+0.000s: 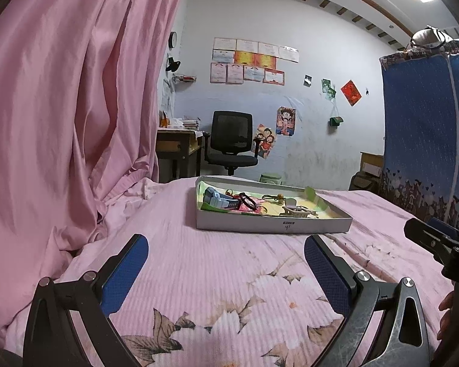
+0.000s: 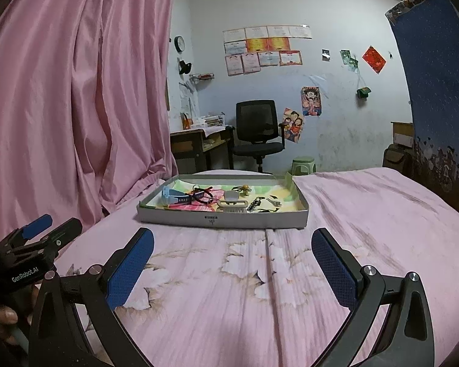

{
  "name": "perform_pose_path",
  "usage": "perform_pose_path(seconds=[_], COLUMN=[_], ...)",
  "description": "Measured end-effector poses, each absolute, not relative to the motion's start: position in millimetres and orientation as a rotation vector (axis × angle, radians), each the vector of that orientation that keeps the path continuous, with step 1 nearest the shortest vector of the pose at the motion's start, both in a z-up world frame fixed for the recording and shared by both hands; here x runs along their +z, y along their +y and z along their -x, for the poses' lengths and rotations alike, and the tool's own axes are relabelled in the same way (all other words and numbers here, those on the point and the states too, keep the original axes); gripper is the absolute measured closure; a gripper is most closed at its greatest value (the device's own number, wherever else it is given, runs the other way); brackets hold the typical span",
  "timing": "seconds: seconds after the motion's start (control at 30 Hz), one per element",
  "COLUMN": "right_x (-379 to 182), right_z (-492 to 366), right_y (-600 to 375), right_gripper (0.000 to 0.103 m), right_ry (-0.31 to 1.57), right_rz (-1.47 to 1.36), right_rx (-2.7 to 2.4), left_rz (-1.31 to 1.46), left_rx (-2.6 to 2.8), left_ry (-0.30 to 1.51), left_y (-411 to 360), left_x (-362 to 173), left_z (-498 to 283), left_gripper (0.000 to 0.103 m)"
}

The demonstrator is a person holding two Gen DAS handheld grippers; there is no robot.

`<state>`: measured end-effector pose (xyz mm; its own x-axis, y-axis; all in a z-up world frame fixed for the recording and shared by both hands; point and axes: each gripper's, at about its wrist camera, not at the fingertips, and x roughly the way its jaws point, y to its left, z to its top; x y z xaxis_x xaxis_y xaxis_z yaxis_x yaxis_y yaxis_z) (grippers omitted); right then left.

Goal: Organize jewelry

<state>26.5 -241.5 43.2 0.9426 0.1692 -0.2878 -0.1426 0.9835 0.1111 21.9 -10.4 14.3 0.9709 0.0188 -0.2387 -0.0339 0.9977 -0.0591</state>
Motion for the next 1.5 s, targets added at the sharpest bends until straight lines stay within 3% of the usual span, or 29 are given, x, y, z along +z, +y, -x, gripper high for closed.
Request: perform_pose_path(seconds=[1.5], right_x=[37.9], right_z=[-27.9], right_y=[-242.0], right_gripper=[0.002], right_ry=[0.320], right_rz=[-0.099], right_rx=[0.144], left_rz=[0.047], left_rx=[0.033], left_ry=[0.231], left_y=[-14.0], left_x=[11.1], left_z=[-18.5], left_gripper=[0.000])
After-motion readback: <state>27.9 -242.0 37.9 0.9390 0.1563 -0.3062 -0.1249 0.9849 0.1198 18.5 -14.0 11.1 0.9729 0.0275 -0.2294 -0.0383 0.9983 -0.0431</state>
